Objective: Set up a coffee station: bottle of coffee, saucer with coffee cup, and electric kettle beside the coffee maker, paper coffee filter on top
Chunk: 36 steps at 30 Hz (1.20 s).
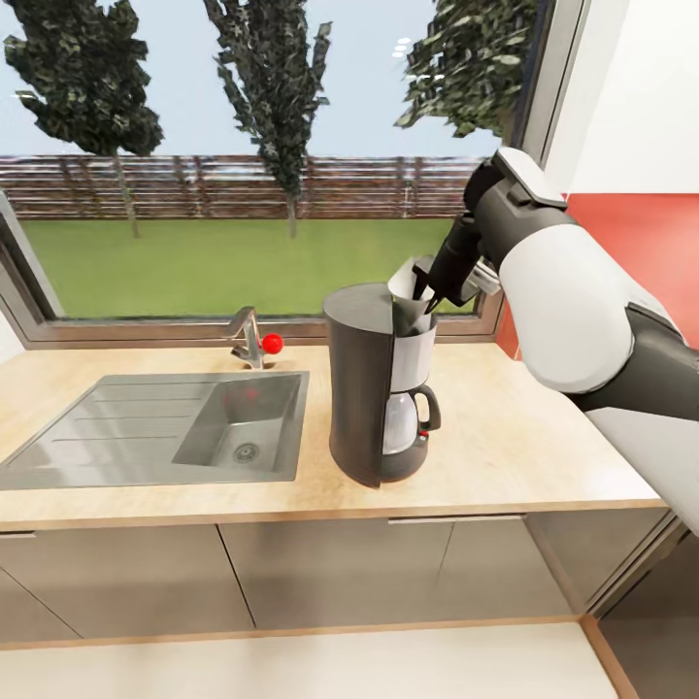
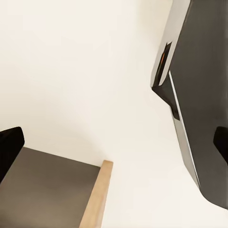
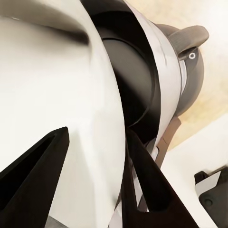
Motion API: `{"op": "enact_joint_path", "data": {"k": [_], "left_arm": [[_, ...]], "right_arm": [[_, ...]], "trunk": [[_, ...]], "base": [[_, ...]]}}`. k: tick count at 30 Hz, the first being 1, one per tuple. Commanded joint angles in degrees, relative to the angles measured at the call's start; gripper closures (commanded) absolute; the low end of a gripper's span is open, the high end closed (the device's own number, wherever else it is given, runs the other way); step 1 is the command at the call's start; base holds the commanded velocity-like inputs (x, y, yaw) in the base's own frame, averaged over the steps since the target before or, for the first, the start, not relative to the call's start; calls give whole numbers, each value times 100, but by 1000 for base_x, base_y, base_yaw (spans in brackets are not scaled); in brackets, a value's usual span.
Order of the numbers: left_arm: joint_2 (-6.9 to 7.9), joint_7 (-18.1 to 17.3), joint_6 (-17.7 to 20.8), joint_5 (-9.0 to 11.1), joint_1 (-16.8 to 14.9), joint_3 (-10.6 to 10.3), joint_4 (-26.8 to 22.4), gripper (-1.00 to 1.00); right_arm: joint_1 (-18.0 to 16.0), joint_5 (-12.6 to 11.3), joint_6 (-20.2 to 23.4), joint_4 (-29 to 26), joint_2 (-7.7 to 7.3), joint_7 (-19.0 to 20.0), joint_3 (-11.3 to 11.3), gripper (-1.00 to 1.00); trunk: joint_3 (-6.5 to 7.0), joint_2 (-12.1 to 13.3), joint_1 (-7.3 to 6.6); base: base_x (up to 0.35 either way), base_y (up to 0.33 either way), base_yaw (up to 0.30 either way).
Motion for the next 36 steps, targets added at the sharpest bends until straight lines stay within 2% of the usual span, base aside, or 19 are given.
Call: {"op": "enact_joint_path", "data": {"k": [1, 19, 20, 36], "left_arm": [[0, -7, -21, 56, -1, 4, 2, -100], [-9, -7, -21, 43, -1, -3, 2, -100], [-9, -7, -21, 45, -1, -4, 2, -100], [-9, -7, -21, 51, -1, -5, 2, -100]], "right_arm": [[-1, -33, 53, -8, 2, -48, -7, 100], [21, -33, 53, -18, 2, -48, -7, 100], [23, -33, 53, -17, 2, -48, -4, -100], [22, -33, 53, -25, 2, -48, -3, -100]], "trunk": [[-7, -6, 2], [-7, -6, 2], [-7, -6, 2], [-7, -6, 2]], "base": [[0, 0, 0], [46, 0, 0], [0, 0, 0], [0, 0, 0]]}}
